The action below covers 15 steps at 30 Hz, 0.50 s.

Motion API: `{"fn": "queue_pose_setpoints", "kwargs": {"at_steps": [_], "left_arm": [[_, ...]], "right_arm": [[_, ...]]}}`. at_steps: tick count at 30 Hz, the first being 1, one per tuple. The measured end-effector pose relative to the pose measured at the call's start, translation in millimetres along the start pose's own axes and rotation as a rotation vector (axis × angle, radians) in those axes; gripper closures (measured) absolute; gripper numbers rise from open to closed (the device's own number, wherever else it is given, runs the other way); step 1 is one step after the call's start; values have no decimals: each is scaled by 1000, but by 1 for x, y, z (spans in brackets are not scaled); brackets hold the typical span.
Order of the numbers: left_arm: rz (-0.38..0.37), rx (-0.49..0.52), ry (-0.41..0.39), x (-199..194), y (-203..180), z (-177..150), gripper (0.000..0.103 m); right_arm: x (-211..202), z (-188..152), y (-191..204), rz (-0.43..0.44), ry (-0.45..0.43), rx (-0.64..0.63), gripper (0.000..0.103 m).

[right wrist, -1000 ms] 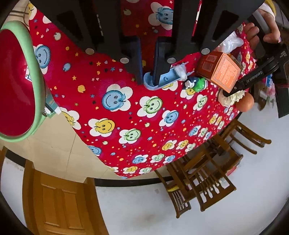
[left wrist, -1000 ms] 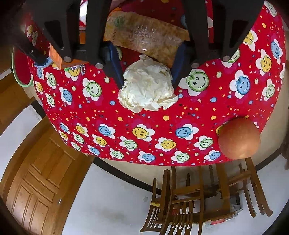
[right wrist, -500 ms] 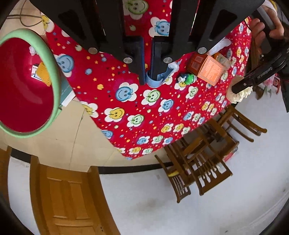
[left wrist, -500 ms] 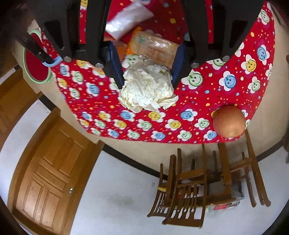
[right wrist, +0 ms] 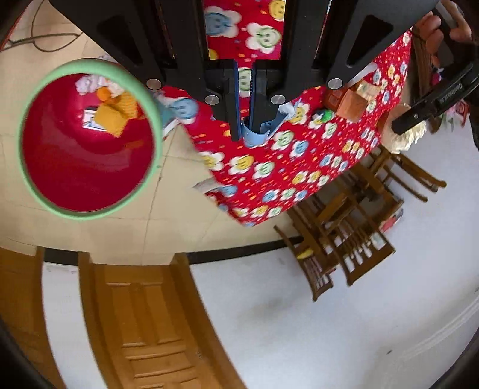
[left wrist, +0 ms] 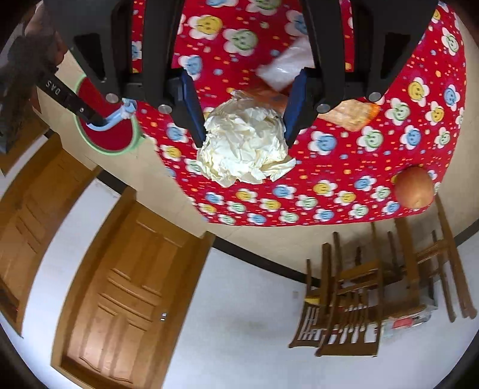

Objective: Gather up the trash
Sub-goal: 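Carry the paper ball and blue toy over the red bucket with both grippers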

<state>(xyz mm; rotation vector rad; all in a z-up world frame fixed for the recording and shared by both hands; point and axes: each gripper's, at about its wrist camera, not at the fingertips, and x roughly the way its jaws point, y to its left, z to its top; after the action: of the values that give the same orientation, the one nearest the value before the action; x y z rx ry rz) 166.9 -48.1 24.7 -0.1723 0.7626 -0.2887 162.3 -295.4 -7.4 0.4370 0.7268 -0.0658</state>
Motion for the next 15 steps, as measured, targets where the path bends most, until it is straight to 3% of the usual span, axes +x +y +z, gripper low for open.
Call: {"fn": "queue_pose_setpoints", "kwargs": {"at_steps": [15], "left_arm": [[-134, 102, 58, 24, -87, -14, 52]], "right_arm": [[-39, 3, -92, -180, -63, 138, 98]]}}
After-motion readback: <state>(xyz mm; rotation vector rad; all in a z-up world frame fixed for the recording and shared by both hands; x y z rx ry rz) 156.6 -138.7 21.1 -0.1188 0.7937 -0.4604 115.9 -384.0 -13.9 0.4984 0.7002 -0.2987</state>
